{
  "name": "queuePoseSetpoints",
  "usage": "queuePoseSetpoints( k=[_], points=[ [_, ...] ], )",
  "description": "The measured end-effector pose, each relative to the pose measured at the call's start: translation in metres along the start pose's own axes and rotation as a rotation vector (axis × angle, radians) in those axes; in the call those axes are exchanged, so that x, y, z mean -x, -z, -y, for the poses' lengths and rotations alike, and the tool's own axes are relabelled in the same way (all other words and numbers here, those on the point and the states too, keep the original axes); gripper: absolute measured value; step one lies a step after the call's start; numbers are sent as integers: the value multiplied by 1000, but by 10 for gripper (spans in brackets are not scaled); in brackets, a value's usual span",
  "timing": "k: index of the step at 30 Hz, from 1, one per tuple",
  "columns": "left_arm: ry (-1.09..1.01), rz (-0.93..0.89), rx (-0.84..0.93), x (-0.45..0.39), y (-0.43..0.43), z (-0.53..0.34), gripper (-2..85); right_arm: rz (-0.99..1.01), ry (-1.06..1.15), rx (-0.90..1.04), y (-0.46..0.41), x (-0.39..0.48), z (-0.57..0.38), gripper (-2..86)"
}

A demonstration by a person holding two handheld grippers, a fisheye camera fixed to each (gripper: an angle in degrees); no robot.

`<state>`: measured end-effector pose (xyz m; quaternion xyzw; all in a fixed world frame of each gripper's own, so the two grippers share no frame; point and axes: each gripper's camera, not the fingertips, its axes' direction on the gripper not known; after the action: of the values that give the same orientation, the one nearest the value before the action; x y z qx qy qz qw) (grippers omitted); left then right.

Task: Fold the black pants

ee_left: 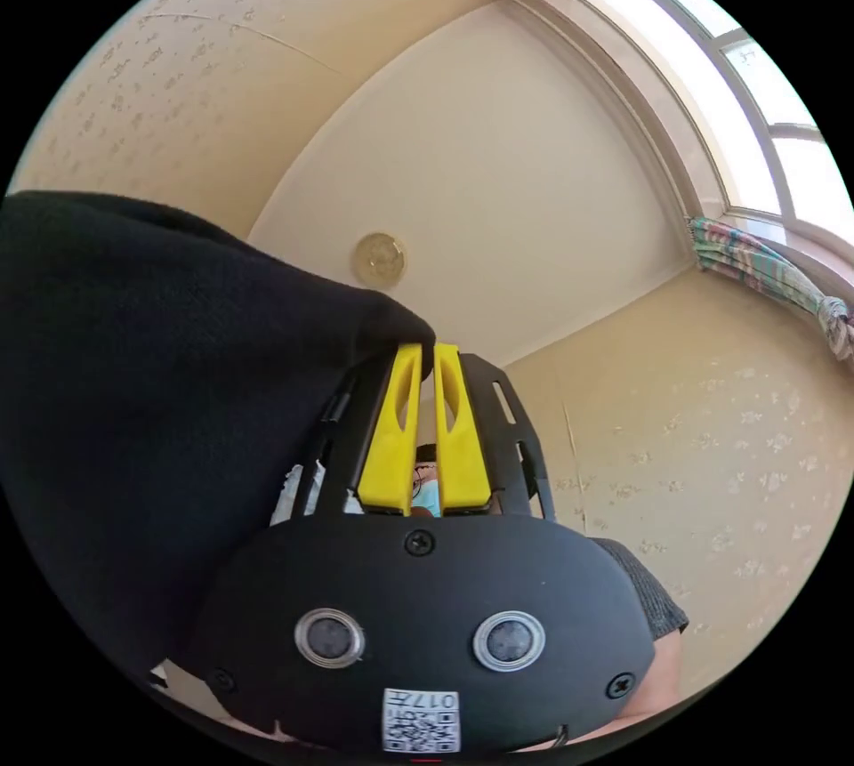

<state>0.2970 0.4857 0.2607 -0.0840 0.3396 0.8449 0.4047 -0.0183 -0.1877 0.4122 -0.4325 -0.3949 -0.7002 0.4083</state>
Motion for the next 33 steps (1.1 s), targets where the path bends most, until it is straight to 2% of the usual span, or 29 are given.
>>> queuePoseSetpoints(
  k=[1, 3, 4, 5, 7, 10, 12, 13, 14, 15, 18, 21, 24, 26, 28, 30, 33],
  points=[
    [20, 7, 12, 4, -2, -3, -1, 91, 68, -17, -6, -5, 15, 325],
    [99, 102, 96, 16, -9, -17, -2, 64, 82, 20, -15, -13, 34, 296],
    [106, 143, 123, 16, -11, -21, -2, -45, 98, 37, -19, -13, 40, 233],
    [101, 227, 184, 12, -14, -26, -1, -144, 117, 11, -20, -10, 41, 133],
    [69, 356, 295, -1, -15, -32, 0, -206, 198, -33, -24, 2, 37, 99],
    [-9, 619, 563, -28, -18, -40, 3, -186, 374, -26, -32, 34, 31, 84],
    [-41, 960, 727, -45, -18, -55, 5, -189, 506, -9, -42, 59, 20, 80],
    [-62, 1065, 753, -49, -16, -59, 5, -182, 583, 1, -50, 75, 12, 78],
    [-75, 1269, 767, -51, -8, -68, 6, -179, 665, 16, -61, 90, 1, 76],
    [-20, 1462, 727, -46, 9, -73, 6, -184, 709, 26, -68, 97, -5, 76],
    [119, 1724, 634, -10, 61, -89, 5, -215, 882, 104, -112, 118, -39, 74],
    [266, 1688, 576, 48, 107, -109, 4, -326, 1002, 194, -168, 121, -81, 73],
    [357, 1710, 563, 111, 133, -128, 1, -614, 1145, 292, -231, 111, -136, 72],
    [334, 1765, 578, 140, 138, -139, 0, -907, 1249, 316, -277, 85, -181, 72],
    [279, 1725, 495, 150, 139, -143, 2, -1111, 1310, 307, -304, 54, -210, 72],
    [274, 1595, 355, 151, 132, -144, 12, -1245, 1335, 322, -320, 15, -228, 71],
    [185, 1355, 373, 151, 86, -141, 68, -1432, 1319, 449, -338, -64, -244, 70]
  ],
)
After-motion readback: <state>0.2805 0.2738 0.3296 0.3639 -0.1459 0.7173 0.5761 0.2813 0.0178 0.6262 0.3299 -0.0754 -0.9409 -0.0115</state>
